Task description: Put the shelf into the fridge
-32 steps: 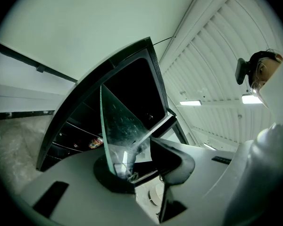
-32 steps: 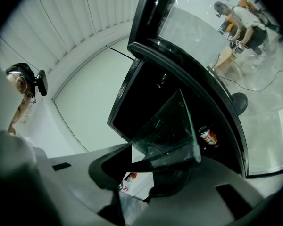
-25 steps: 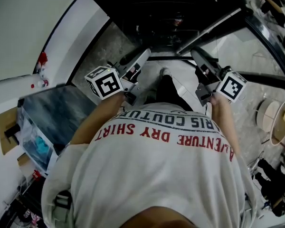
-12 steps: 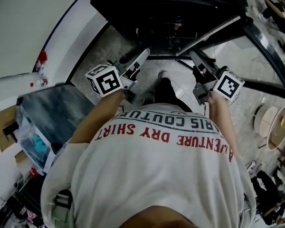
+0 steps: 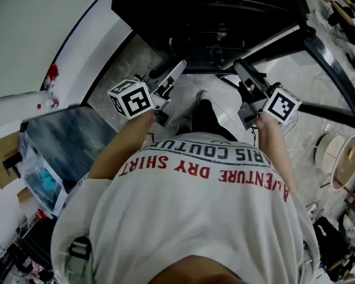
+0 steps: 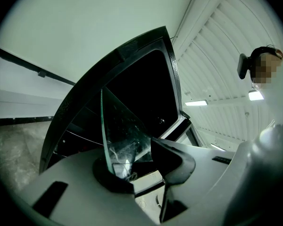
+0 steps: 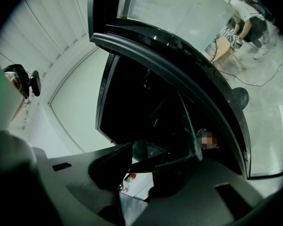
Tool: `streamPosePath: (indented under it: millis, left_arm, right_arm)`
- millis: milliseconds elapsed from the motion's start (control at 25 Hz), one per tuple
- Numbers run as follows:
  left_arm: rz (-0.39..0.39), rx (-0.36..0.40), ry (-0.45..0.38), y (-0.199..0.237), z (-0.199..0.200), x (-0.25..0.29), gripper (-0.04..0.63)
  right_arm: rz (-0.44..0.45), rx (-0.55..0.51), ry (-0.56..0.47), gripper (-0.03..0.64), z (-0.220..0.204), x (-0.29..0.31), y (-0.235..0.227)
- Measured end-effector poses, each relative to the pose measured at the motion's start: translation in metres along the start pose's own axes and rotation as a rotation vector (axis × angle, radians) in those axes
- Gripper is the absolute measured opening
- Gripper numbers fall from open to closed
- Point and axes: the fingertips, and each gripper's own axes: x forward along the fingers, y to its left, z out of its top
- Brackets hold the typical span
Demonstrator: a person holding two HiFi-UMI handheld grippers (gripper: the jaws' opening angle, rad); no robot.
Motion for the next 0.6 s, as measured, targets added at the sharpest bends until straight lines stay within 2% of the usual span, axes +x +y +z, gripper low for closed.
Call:
streamPosePath:
  millis: [600]
  left_arm:
    - [0.029,0.035,-0.007,0.014,0.013,0.015,0.138]
  right_arm:
    - [-0.009,-0.003,-0.021,0.106,0.012,0.013,-0.013]
